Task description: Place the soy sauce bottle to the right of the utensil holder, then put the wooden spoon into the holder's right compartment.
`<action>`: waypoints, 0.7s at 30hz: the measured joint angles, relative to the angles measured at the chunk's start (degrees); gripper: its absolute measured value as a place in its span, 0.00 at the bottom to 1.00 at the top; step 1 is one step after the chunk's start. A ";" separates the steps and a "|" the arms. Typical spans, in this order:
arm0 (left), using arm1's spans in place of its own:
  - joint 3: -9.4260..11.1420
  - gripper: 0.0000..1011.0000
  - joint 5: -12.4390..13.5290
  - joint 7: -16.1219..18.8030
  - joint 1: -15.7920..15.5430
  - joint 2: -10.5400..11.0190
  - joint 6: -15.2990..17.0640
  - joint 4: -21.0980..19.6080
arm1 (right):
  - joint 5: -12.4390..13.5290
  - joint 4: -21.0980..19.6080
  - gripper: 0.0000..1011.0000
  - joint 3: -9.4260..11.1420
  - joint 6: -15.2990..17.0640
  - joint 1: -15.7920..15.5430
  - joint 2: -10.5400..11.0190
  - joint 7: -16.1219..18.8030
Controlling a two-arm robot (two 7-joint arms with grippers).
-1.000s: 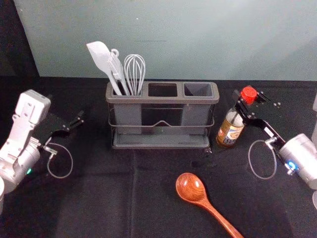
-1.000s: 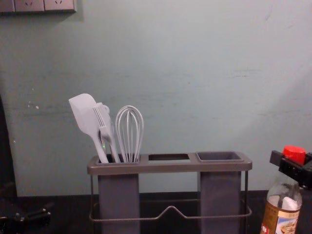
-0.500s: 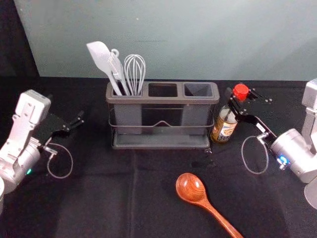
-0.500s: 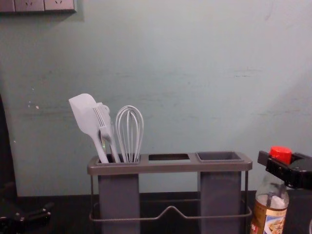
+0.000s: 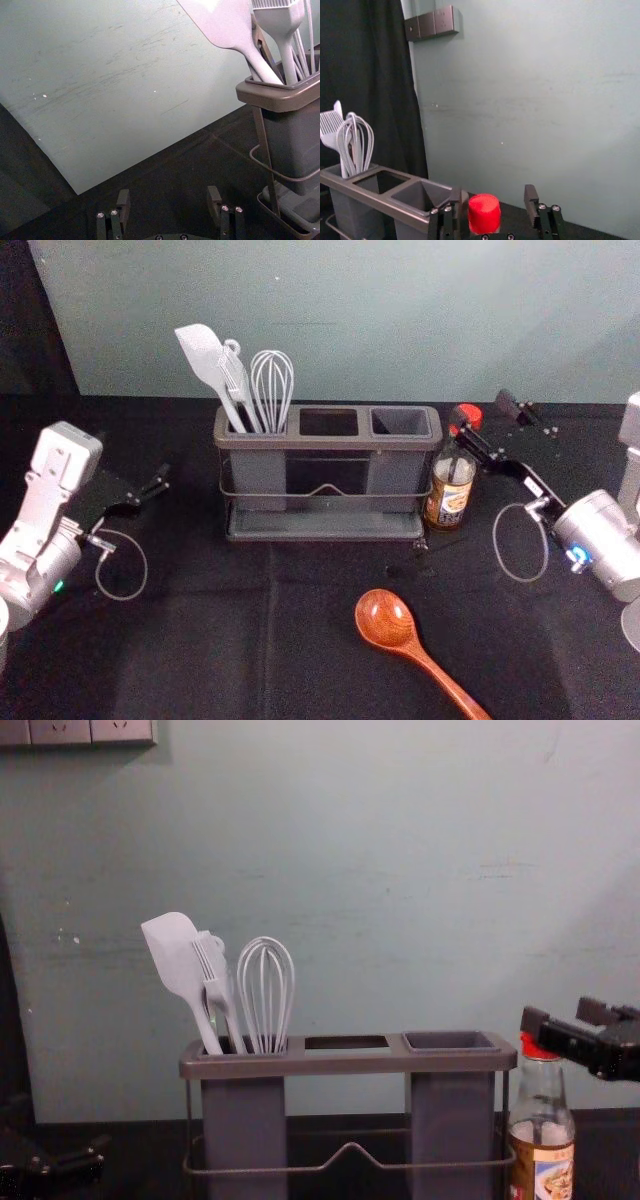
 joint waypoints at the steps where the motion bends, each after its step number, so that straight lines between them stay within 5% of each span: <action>1: 0.00 0.99 0.00 0.00 0.00 0.00 0.00 0.00 | -0.03 -0.38 0.78 0.11 0.04 -0.15 0.11 -0.06; 9: 0.00 0.99 0.00 0.00 0.00 0.00 0.00 0.00 | -1.10 -6.25 0.99 1.86 0.03 -3.21 1.65 -1.76; 18: 0.00 0.99 0.00 0.00 0.00 0.00 0.00 0.00 | -2.03 -15.02 0.99 3.84 -0.98 -8.97 3.44 -2.19; 19: 0.00 0.99 0.00 0.00 0.00 0.00 0.00 0.00 | -2.59 -20.00 0.99 2.83 -0.93 -12.84 5.38 0.09; 21: 0.00 0.99 0.00 0.00 0.00 0.00 0.00 0.00 | -3.07 -21.22 0.99 1.86 0.26 -13.99 6.31 0.84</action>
